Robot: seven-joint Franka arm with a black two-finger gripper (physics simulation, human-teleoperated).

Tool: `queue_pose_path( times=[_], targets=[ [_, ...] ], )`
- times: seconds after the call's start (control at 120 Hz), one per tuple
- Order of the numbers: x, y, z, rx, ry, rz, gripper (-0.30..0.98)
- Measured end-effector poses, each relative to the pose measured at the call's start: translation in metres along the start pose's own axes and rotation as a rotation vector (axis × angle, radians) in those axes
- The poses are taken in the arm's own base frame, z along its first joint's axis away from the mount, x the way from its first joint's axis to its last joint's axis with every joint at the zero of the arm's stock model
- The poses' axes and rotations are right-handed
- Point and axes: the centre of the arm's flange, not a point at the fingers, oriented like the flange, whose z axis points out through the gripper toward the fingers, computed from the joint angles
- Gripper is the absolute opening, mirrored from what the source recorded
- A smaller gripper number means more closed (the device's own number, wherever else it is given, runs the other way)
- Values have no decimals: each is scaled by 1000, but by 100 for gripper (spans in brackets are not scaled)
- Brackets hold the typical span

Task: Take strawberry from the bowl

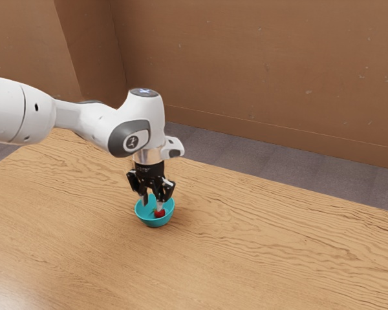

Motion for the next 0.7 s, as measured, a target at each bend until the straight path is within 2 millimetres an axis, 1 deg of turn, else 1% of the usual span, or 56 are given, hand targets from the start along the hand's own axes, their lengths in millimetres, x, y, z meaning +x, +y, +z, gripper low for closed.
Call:
queue_pose_path(
  times=[0.067,0.125,0.25,0.333,0.4,0.492,0.583,0.7],
  targets=[
    [-4,-5,11,-1,-14,-9,24],
    [-4,-9,17,-5,-15,-16,24],
    [2,-8,25,-22,11,-19,23],
    [7,-7,27,-37,47,-22,23],
    [12,-12,30,-51,74,-35,23],
    [17,-13,38,-67,93,-41,23],
    [20,-13,44,-77,105,-44,23],
    [22,-14,47,-84,117,-47,23]
  ],
)
